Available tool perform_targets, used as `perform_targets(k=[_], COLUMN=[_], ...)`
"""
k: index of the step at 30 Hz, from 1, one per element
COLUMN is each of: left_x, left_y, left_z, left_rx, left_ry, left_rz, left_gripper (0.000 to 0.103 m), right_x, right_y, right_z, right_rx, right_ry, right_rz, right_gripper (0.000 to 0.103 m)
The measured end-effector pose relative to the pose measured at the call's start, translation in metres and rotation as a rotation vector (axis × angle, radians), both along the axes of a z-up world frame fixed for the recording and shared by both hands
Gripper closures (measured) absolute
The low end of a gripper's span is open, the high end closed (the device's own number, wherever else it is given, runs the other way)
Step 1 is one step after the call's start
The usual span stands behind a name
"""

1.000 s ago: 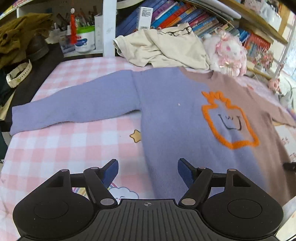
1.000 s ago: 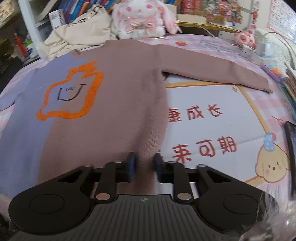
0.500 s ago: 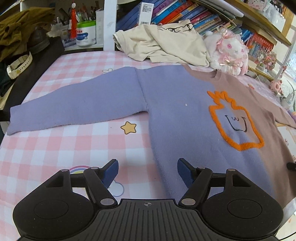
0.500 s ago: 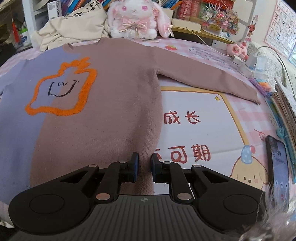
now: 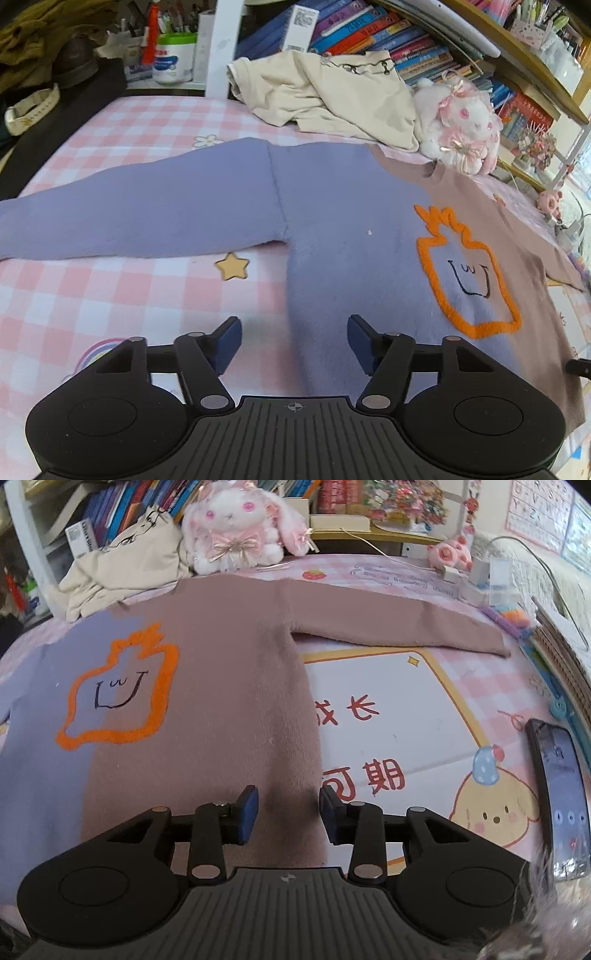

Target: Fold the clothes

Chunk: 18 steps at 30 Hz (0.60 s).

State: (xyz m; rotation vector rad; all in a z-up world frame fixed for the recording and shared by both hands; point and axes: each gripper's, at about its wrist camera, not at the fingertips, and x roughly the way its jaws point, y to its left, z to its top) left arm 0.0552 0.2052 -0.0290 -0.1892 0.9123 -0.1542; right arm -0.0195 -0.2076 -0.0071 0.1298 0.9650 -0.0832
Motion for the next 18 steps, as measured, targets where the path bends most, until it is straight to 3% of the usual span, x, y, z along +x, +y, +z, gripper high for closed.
perform_targets(k=[1,2,3,4,7,13,18], left_x=[0.004,0.007,0.009,0.011,0.011,0.012,0.012], left_y=[-0.001,-0.002,-0.003,-0.004,0.002,0.022,0.021], left_z=[-0.002,-0.004,-0.005,-0.007,-0.006,-0.003,-0.004], left_rx=[-0.002,-0.001,0.001,-0.001,0.005,0.055,0.044], left_ry=[0.011,0.012,0.015,0.019,0.010,0.001,-0.009], left_rz=[0.007,0.020,0.023,0.022,0.030,0.045,0.038], left_gripper=[0.067,0.072,0.094,0.101,0.102,0.102,0.102], right_x=[-0.001,-0.002,-0.004,-0.007,-0.009,-0.009,-0.014], right_y=[-0.001,-0.002,-0.002,-0.003,0.002,0.035,0.036], right_z=[-0.001,-0.003,-0.005,-0.007,-0.008,-0.006,-0.006], right_rx=[0.007,0.012,0.016,0.026,0.065,0.047,0.007], right_ry=[0.009,0.018,0.028,0.029,0.026,0.025,0.027], right_rz=[-0.007,-0.016,-0.025,-0.031,-0.028,0.063,0.067], right_gripper=[0.069,0.070,0.075,0.077,0.090,0.090,0.090])
